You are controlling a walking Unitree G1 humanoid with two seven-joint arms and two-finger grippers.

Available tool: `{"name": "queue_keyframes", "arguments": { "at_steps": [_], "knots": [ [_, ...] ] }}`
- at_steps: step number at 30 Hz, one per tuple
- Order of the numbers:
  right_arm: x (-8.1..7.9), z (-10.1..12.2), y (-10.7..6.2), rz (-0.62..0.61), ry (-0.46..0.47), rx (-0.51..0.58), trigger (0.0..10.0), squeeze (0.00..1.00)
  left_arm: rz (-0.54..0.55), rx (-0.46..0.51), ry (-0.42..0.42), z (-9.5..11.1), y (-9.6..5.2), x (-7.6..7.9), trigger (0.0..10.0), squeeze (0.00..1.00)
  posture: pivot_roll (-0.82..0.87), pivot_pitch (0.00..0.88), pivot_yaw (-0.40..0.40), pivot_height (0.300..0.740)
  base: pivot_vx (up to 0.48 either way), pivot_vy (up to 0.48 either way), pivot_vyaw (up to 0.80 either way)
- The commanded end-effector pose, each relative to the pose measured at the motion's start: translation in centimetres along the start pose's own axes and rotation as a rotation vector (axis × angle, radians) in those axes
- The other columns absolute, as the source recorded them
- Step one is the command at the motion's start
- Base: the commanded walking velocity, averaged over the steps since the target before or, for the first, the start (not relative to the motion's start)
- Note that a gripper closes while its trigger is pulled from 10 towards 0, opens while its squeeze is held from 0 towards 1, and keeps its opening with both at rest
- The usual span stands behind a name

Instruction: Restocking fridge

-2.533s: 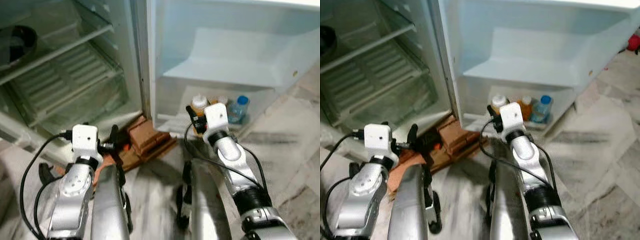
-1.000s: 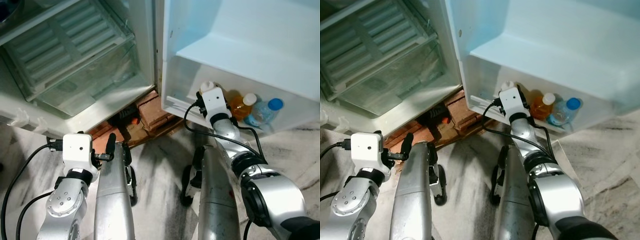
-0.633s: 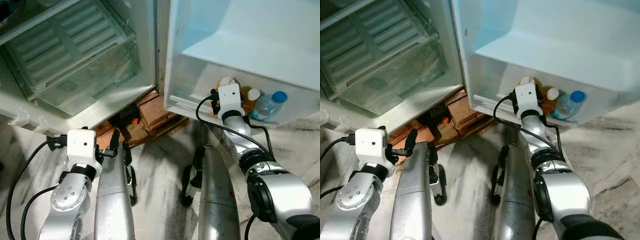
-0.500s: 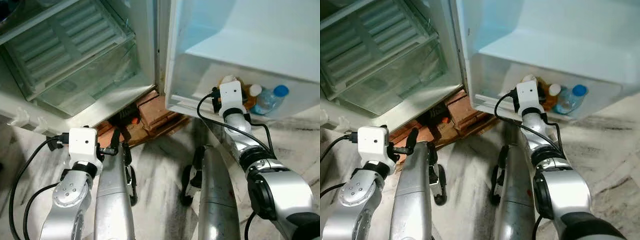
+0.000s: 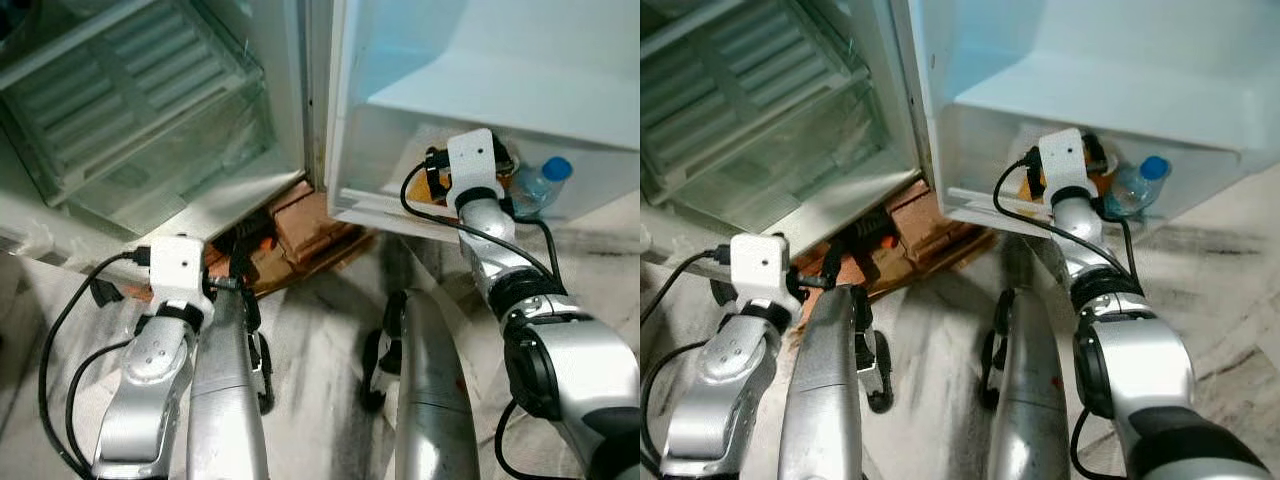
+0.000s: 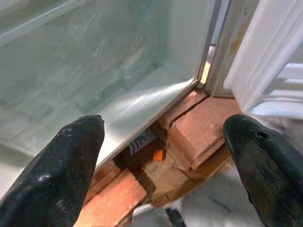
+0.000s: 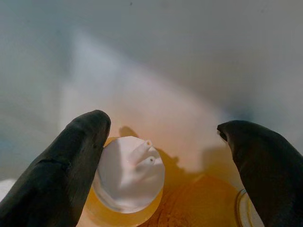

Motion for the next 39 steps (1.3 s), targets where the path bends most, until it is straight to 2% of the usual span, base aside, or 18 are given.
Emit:
{"name": "queue_keyframes", "arguments": {
  "at_steps": [1,6,7,11,12,13,14,15,17,20,21,22,23,24,26,27,32,39],
  "knots": [
    [0.6,2.2,0.6,0.003,0.014,0.073,10.0,1.00,0.015,-0.024,0.000,-1.0,-0.3,-0.3,10.0,0.00,0.14,0.286,0.024,0.564,0.000,0.000,0.00],
    [-0.5,2.1,0.1,0.088,0.042,0.099,10.0,1.00,0.005,-0.017,-0.003,-1.1,0.4,-0.1,10.0,0.00,0.11,0.239,0.024,0.564,0.000,0.000,0.00],
    [-1.3,1.8,-0.5,0.132,0.046,0.114,10.0,1.00,0.003,-0.016,-0.005,-1.3,0.6,-0.2,10.0,0.00,0.10,0.226,0.024,0.564,0.000,0.000,0.00],
    [-2.2,0.6,-1.9,0.186,0.051,0.124,10.0,1.00,-0.001,-0.018,-0.006,-1.5,0.7,0.0,10.0,0.00,0.09,0.205,0.019,0.564,0.000,0.000,0.00],
    [-2.7,-0.2,-3.2,0.207,0.067,0.125,10.0,1.00,-0.004,-0.022,-0.006,-1.8,0.8,0.2,10.0,0.00,0.08,0.186,0.014,0.564,0.000,0.000,0.00],
    [-3.0,-1.1,-5.2,0.226,0.079,0.143,10.0,1.00,-0.007,-0.025,-0.002,-2.0,0.6,0.3,10.0,0.00,0.08,0.174,0.010,0.564,0.000,0.000,0.00],
    [-3.1,-1.4,-5.9,0.233,0.089,0.149,10.0,1.00,-0.008,-0.026,-0.001,-2.0,0.6,0.4,10.0,0.00,0.08,0.171,0.009,0.564,0.000,0.000,0.00],
    [-3.4,-1.9,-7.3,0.244,0.156,0.145,10.0,1.00,-0.008,-0.029,-0.004,-2.2,0.3,0.4,10.0,0.00,0.07,0.162,0.007,0.564,0.000,0.000,0.00],
    [-3.4,-2.2,-7.9,0.239,0.170,0.139,10.0,1.00,-0.009,-0.031,-0.004,-2.3,0.2,0.4,10.0,0.00,0.07,0.162,0.007,0.564,0.000,0.000,0.00],
    [-3.3,-3.4,-10.5,0.198,0.215,0.129,10.0,1.00,-0.003,-0.044,0.000,-2.9,-0.4,0.2,10.0,0.00,0.06,0.144,0.003,0.564,0.000,0.000,0.00],
    [-3.3,-4.2,-12.2,0.159,0.195,0.104,10.0,0.71,0.001,-0.039,0.033,-3.0,-0.7,0.1,10.0,0.00,0.06,0.139,0.001,0.564,0.000,0.000,0.00],
    [-3.3,-4.4,-13.1,0.156,0.194,0.107,10.0,0.52,-0.002,-0.029,0.048,-2.8,-0.8,0.2,10.0,0.00,0.05,0.134,0.004,0.564,0.000,0.000,0.00],
    [-3.3,-4.5,-13.8,0.151,0.204,0.102,10.0,0.03,-0.003,-0.020,0.056,-2.7,-0.9,0.2,10.0,0.00,0.05,0.127,0.002,0.564,0.000,0.000,0.00],
    [-2.8,-5.2,-15.0,0.115,0.214,0.071,10.0,0.00,0.019,-0.016,0.052,-2.6,-1.1,-0.3,10.0,0.00,0.05,0.125,0.002,0.564,0.000,0.000,0.00],
    [-2.5,-5.4,-16.1,0.100,0.261,0.025,10.0,0.00,0.035,-0.023,0.036,-2.8,-1.2,-0.5,10.0,0.00,0.04,0.121,0.003,0.564,0.000,0.000,0.00],
    [-2.5,-5.5,-16.6,0.074,0.321,-0.001,10.0,0.00,0.031,-0.031,0.033,-3.2,-1.2,-0.5,10.0,0.00,0.04,0.117,0.005,0.572,0.000,0.000,0.00],
    [-3.0,-4.7,-16.2,0.069,0.336,0.005,10.0,0.00,-0.010,-0.028,0.015,-3.2,-0.6,1.0,10.0,0.00,0.02,0.115,0.010,0.602,0.000,0.000,0.00],
    [-2.3,-4.5,-16.5,0.031,0.369,-0.030,10.0,0.00,0.033,-0.019,0.030,-3.3,-0.3,0.8,10.0,0.00,0.01,0.109,0.007,0.651,0.000,0.000,0.00]
  ]
}}
Point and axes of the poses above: a point about 5 cm out from each wrist's last joint towards the gripper, its own y axis pointing out of the wrist towards the gripper, its own z axis along the axis of the wrist's last joint, x = y × z, the point moved 4 cm from there along y, pointing out of the wrist towards the gripper, and after that the axes turned 4 degrees about -y, right-handed, at the moved point
